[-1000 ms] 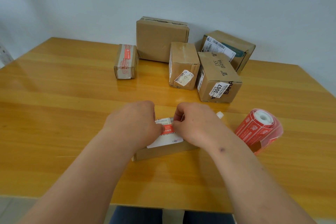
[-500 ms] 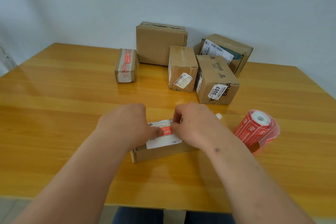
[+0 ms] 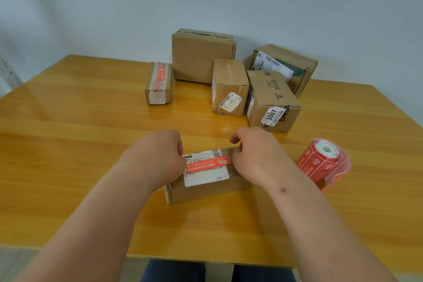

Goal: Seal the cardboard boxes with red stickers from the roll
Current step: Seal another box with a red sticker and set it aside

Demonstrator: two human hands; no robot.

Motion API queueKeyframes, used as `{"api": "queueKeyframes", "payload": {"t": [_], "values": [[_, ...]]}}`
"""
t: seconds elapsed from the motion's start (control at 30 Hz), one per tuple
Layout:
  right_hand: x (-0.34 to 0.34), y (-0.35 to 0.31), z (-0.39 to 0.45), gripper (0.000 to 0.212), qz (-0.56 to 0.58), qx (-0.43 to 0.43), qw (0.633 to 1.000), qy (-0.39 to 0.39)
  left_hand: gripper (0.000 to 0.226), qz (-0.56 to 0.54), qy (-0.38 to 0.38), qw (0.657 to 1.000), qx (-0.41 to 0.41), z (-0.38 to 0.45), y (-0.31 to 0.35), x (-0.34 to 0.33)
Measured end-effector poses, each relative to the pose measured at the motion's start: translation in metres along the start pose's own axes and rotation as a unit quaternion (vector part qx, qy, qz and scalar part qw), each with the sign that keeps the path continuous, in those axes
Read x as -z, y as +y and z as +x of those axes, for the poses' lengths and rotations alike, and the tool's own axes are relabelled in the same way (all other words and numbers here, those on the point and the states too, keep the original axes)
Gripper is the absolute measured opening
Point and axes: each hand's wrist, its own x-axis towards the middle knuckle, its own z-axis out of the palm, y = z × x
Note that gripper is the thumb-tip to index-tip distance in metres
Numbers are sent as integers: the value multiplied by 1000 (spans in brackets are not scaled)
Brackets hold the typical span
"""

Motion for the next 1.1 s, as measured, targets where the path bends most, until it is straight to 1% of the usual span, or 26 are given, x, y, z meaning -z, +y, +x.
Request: {"api": "queueKeyframes", "payload": {"t": [0.07, 0.1, 0.17, 0.23, 0.4, 0.47, 0.53, 0.57, 0.6, 0.67, 0.73, 0.8, 0.9, 0.97, 1.03, 1.1], "values": [[-2, 0, 0, 24, 14, -3, 1000, 12, 6, -1, 14, 1000, -2, 0, -1, -2], [-5, -1, 0, 22, 18, -4, 1000, 19, 10, 4, 19, 1000, -2, -1, 1, -3], [-9, -2, 0, 24, 15, -9, 999, 27, 27, 22, 21, 1000, 6, -3, 6, -5], [-11, -2, 1, 27, 4, -20, 1000, 24, 33, 34, 23, 999, 13, -3, 9, -6], [-9, 4, 2, 22, 27, -34, 999, 19, 19, 14, 40, 999, 1, -4, 3, -7], [-10, 2, -2, 32, 35, -23, 999, 15, 28, 4, 35, 999, -1, -8, 6, -6], [-11, 0, -6, 51, 26, -19, 999, 0, 48, 19, 27, 999, 2, -11, 9, -8], [-12, -1, -8, 58, 19, -21, 1000, -5, 54, 30, 27, 999, 4, -11, 10, -9], [-12, -1, -8, 59, 18, -21, 1000, -7, 56, 36, 28, 999, 5, -11, 10, -11], [-11, 2, -7, 53, 28, -18, 999, -5, 53, 28, 29, 999, 7, -12, 9, -10], [-10, 6, -7, 45, 43, -13, 999, -2, 44, 7, 24, 1000, 4, -14, 8, -8], [-10, 7, -7, 42, 50, -11, 999, 0, 37, -7, 23, 1000, -4, -15, 7, -6], [-14, 3, -8, 45, 39, -8, 999, 4, 40, -3, 32, 999, -9, -16, 8, -8], [-14, 5, -6, 43, 45, -12, 999, -2, 39, -7, 25, 1000, -10, -16, 6, -8], [-11, 11, -4, 34, 62, -17, 998, -8, 30, -36, 8, 999, -13, -15, 2, -7], [-8, 16, -2, 30, 68, -21, 997, -11, 18, -87, -4, 996, -14, -14, -3, -5]]}}
